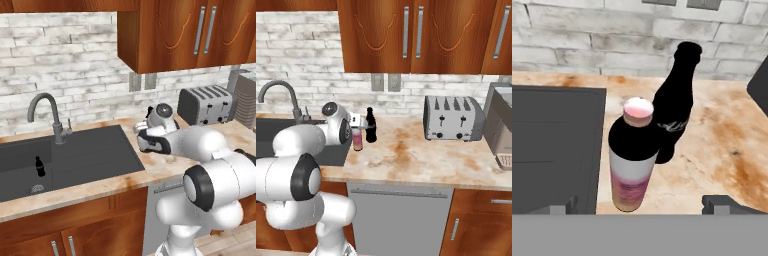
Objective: Place the large bottle from the dining counter next to the other large bottle outside the sink, and place the small bottle from the dining counter next to the other small bottle inside the sink.
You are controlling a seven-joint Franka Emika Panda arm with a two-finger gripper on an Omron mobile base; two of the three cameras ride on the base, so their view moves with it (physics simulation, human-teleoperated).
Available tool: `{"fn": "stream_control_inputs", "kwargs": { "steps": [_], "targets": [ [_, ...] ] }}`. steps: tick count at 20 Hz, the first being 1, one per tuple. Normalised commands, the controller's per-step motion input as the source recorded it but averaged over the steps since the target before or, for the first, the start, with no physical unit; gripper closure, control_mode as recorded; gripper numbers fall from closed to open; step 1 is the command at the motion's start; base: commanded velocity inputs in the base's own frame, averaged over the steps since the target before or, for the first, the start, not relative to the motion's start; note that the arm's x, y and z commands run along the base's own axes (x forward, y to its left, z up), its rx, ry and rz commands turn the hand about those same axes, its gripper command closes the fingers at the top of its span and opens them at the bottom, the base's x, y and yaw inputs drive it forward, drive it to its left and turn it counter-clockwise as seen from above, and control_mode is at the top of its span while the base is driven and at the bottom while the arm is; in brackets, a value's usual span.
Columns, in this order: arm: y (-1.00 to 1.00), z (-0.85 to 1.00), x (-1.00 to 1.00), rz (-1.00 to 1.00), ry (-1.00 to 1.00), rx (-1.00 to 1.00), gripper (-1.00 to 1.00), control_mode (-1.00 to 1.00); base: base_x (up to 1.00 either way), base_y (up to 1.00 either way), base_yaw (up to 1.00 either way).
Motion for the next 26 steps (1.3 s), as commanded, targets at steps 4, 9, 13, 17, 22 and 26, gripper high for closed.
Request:
{"fn": "stream_control_inputs", "kwargs": {
  "steps": [4, 9, 13, 17, 22, 26],
  "targets": [
    [0.0, 0.08, -0.25, 0.0, 0.0, 0.0, -1.0, -1.0, 0.0, 0.0, 0.0],
    [0.0, 0.0, -0.2, 0.0, 0.0, 0.0, -1.0, -1.0, 0.0, 0.0, 0.0],
    [0.0, 0.0, -0.13, 0.0, 0.0, 0.0, -1.0, -1.0, 0.0, 0.0, 0.0],
    [0.0, 0.0, -0.28, 0.0, 0.0, 0.0, -1.0, -1.0, 0.0, 0.0, 0.0],
    [0.0, 0.0, -0.39, 0.0, 0.0, 0.0, -1.0, -1.0, 0.0, 0.0, 0.0],
    [0.0, 0.0, -0.38, 0.02, 0.0, 0.0, -1.0, -1.0, 0.0, 0.0, 0.0]
  ]
}}
